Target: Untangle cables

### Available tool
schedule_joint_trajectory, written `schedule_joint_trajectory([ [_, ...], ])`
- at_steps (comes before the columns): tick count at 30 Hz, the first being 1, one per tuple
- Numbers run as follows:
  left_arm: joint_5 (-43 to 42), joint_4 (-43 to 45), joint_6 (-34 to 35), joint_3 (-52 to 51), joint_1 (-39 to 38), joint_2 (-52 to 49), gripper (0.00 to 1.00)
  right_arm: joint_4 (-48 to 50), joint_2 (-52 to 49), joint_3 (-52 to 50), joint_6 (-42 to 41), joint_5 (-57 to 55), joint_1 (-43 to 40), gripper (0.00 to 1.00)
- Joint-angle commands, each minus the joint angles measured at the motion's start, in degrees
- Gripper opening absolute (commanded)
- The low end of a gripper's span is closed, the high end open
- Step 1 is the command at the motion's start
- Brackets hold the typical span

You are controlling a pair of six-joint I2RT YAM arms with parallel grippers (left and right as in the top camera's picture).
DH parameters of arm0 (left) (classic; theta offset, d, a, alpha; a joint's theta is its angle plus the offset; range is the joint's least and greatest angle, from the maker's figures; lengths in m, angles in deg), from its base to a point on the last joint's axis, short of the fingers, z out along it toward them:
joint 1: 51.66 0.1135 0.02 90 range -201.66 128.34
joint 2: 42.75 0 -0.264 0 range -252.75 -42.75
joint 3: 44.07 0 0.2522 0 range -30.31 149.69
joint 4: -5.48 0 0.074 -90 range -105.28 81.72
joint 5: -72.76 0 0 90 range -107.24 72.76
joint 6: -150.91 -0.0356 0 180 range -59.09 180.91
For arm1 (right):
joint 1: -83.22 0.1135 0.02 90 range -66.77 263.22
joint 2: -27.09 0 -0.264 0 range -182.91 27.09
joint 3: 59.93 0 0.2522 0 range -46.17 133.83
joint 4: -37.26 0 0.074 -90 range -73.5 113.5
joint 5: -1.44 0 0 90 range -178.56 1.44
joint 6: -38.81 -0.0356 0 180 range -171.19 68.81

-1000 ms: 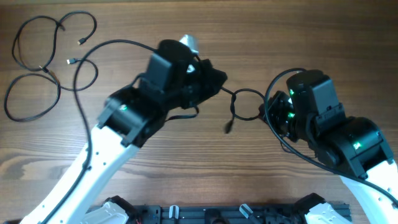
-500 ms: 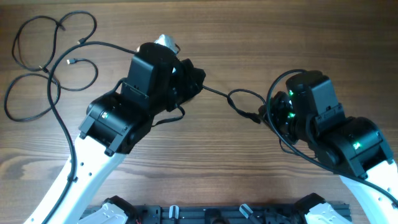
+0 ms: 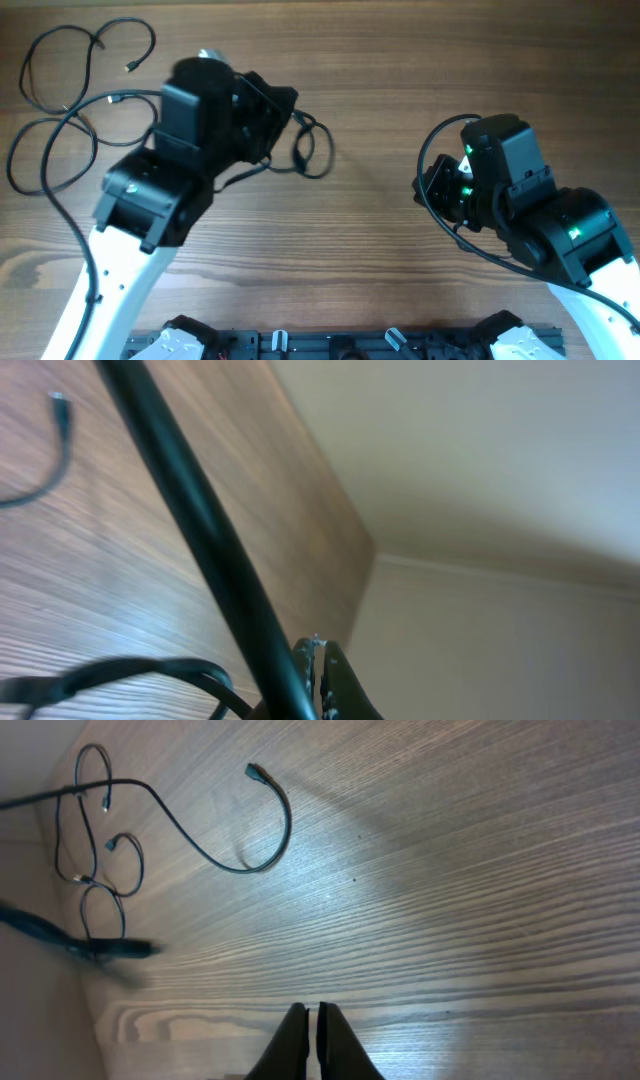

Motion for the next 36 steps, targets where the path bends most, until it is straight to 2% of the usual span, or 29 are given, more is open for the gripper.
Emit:
schedule_joint_trajectory([
  [1, -11.67, 0.85, 0.92, 0.28, 2.75, 1.40, 0.04, -0.02, -0.50, 0.26, 2.10, -0.92, -0.15, 0.04],
  [4, -16.59, 0.87, 0.76, 0.28, 3.26, 1.38, 0.04, 0.37, -0.48, 0.26, 1.95, -0.87, -0.15, 0.06],
  [6, -16.90, 0.70, -0.28, 0.28, 3.21, 1.36, 0.04, 1.44, -0.48, 0.26, 2.05, -0.81, -0.15, 0.14],
  [7, -16.63, 0.68, -3.34, 0.28, 3.21, 1.11, 0.04, 3.23, -0.48, 0.26, 2.67, 0.20, -0.15, 0.21],
  [9, -16.00, -1.11, -6.62, 0.28, 3.15, 0.26, 0.04, 9.55, -0.46, 0.26, 11.13, 8.72, -0.15, 0.26],
  [12, -14.56, -5.55, -6.60, 0.28, 3.15, -1.55, 0.04, 17.29, -0.48, 0.26, 26.49, 25.86, -0.15, 0.47],
  [15, -16.63, -7.34, -5.07, 0.28, 3.02, -3.28, 0.04, 18.49, -0.48, 0.26, 29.05, 27.98, -0.15, 0.77],
  [16, -18.47, -6.93, -5.05, 0.28, 2.84, -3.74, 0.04, 17.94, -0.57, 0.26, 29.07, 26.73, -0.15, 0.81],
  [21, -24.02, -2.19, -4.11, 0.28, 1.84, -4.00, 0.04, 15.08, -3.34, 0.26, 29.11, 24.81, -0.13, 0.80],
  [22, -23.96, -1.97, -3.52, 0.28, 1.62, -4.02, 0.04, 14.60, -4.07, 0.26, 29.09, 24.85, -0.13, 0.77],
  [24, -23.10, -1.90, -2.73, 0.28, 1.55, -4.02, 0.04, 13.40, -5.70, 0.26, 29.11, 25.70, -0.13, 0.64],
  [34, -22.32, -1.66, -2.03, 0.28, 1.53, -4.02, 0.04, 12.85, -8.44, 0.26, 28.89, 25.66, -0.13, 0.27],
  [36, -22.62, -1.68, -2.03, 0.28, 1.53, -4.02, 0.04, 12.87, -9.25, 0.26, 28.87, 25.66, -0.13, 0.14],
])
